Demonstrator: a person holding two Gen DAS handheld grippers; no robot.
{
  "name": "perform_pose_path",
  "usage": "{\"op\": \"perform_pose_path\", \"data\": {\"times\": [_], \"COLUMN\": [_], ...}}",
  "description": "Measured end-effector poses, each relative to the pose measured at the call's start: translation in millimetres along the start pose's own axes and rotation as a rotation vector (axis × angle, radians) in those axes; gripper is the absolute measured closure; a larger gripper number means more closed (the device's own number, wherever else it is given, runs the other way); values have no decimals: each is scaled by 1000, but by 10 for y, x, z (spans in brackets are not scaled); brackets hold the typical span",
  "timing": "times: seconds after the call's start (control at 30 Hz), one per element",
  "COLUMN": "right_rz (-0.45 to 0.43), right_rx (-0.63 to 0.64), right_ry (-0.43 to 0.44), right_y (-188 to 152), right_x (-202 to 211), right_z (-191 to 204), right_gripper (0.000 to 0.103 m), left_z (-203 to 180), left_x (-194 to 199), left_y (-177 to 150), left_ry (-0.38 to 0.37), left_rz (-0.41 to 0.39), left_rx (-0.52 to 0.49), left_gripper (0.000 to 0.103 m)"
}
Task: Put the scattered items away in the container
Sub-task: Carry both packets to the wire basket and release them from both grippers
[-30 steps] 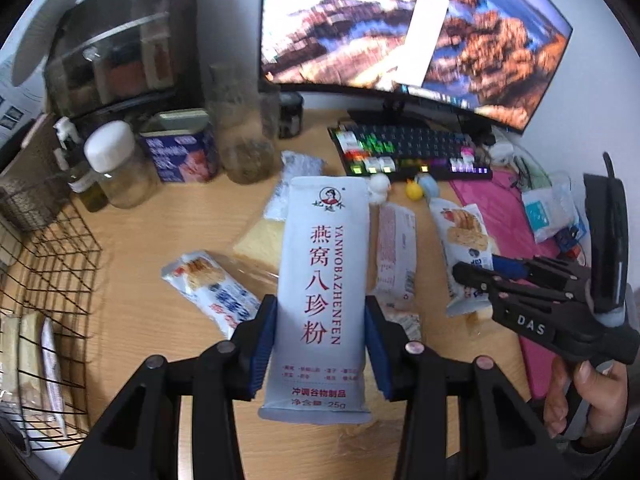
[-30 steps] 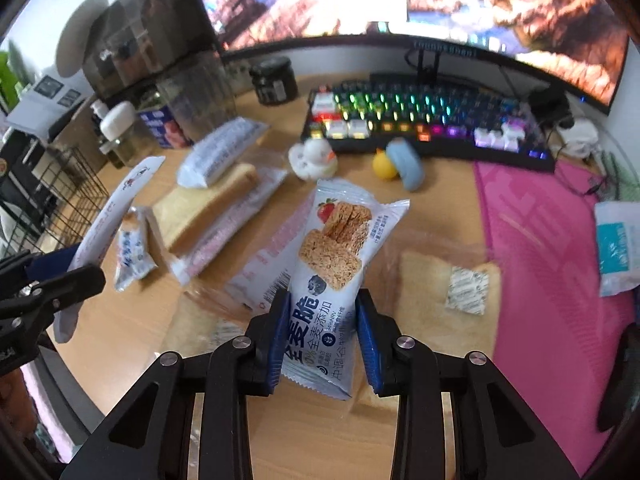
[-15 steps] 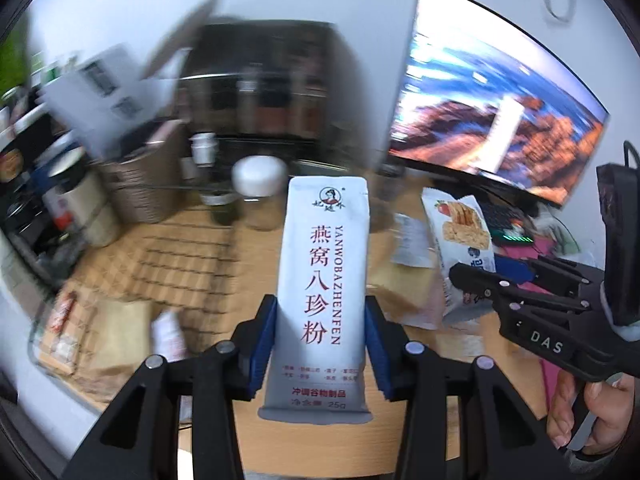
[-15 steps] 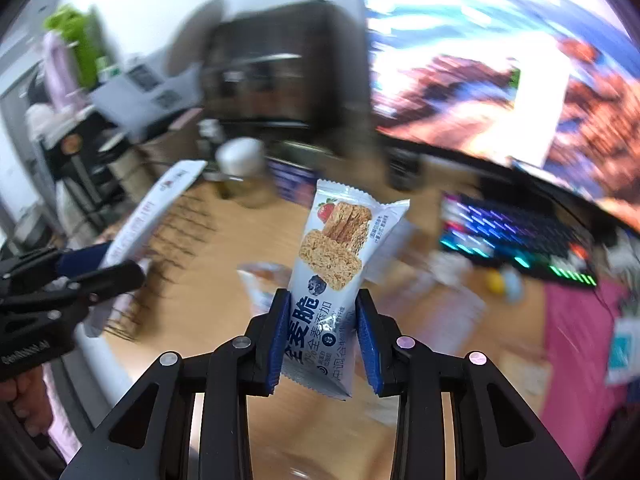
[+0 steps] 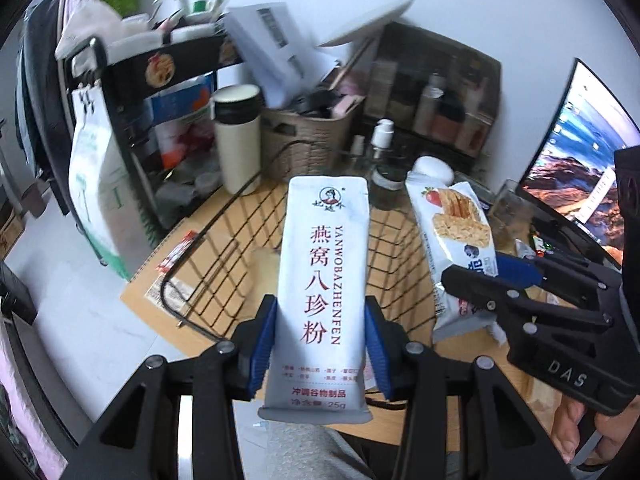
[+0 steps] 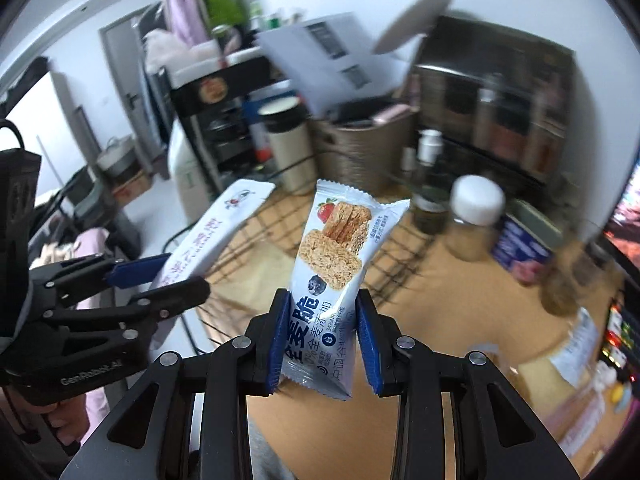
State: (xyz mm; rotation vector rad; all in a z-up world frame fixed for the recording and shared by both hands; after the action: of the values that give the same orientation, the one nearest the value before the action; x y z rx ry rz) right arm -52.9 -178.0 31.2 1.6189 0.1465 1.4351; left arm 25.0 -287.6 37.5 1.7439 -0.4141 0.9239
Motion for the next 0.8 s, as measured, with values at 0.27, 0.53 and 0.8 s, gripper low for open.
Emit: {"op": "perform_pose_path", "data": {"times": [0.27, 0.53, 0.8], "right_rz": [34, 37, 17], "right_rx": [6, -1, -20], "right_ry": [4, -11, -23], "right_y": [6, 33, -23], "right_x": [-222, -185, -36], "right_z": [134, 86, -70], "right_gripper": [68, 57, 57], "left_z": [135, 94, -104], "left_x": [-35, -35, 19], "left_y": [-2, 45, 63], "left_ry": [-2, -20, -25], "left_rz": [-25, -17, -26], "left_rx": [28, 29, -1], "left_gripper": [37, 35, 35]}}
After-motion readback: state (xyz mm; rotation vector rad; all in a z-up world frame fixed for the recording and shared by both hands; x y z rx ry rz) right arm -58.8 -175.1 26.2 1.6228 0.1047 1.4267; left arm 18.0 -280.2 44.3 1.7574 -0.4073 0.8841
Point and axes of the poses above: each gripper's, at about its wrist camera, not at the fingertips, and x roughly against the way its jaws point, z to its left, y to its top, the point moved 1 cm from there along -x, roughly the way its jaws point, and after that the axes turned 1 degree about -y, right-handed, at the moved point
